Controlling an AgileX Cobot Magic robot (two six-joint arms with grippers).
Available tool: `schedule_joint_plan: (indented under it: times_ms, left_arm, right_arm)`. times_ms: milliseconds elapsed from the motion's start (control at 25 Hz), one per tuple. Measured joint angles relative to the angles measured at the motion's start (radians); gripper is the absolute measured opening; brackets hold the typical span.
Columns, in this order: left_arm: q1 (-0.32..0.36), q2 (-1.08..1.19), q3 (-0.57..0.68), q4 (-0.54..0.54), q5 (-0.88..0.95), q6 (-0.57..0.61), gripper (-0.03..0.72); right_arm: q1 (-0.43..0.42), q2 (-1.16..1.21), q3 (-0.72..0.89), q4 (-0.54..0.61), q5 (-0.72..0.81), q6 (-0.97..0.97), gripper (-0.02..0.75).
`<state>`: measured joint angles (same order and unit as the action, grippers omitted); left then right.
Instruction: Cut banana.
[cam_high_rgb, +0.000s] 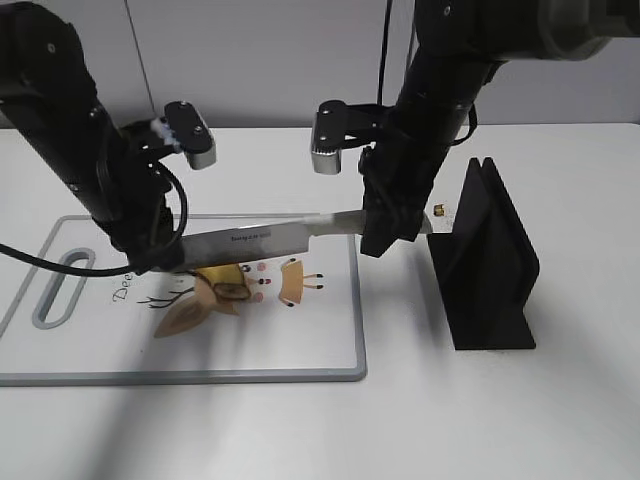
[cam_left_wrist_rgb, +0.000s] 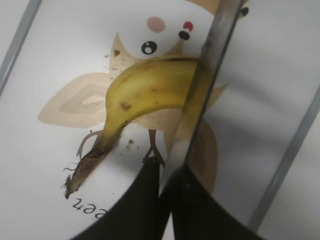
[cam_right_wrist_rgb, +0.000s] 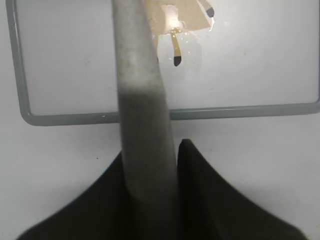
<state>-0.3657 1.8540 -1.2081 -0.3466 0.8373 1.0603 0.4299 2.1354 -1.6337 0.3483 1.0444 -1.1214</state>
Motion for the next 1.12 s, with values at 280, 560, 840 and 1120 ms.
schedule_joint_plan:
  times_ms: [280, 560, 840, 1120]
  left_arm:
    - [-0.003, 0.005, 0.0, 0.034, -0.033, -0.005, 0.035]
    - [-0.003, 0.005, 0.0, 0.073, -0.048, -0.026, 0.035]
    - [-0.005, 0.005, 0.0, 0.109, -0.051, -0.06, 0.035]
    - [-0.005, 0.029, 0.0, 0.1, -0.054, -0.064, 0.035]
  right_arm:
    - [-0.002, 0.013, 0.001, 0.015, -0.031, 0.0, 0.196]
    - [-0.002, 0.03, 0.001, 0.029, -0.048, 0.0, 0.197]
    - [-0.002, 0.046, 0.0, 0.044, -0.063, -0.002, 0.2]
    - [-0.002, 0.046, 0.0, 0.04, -0.064, -0.002, 0.2]
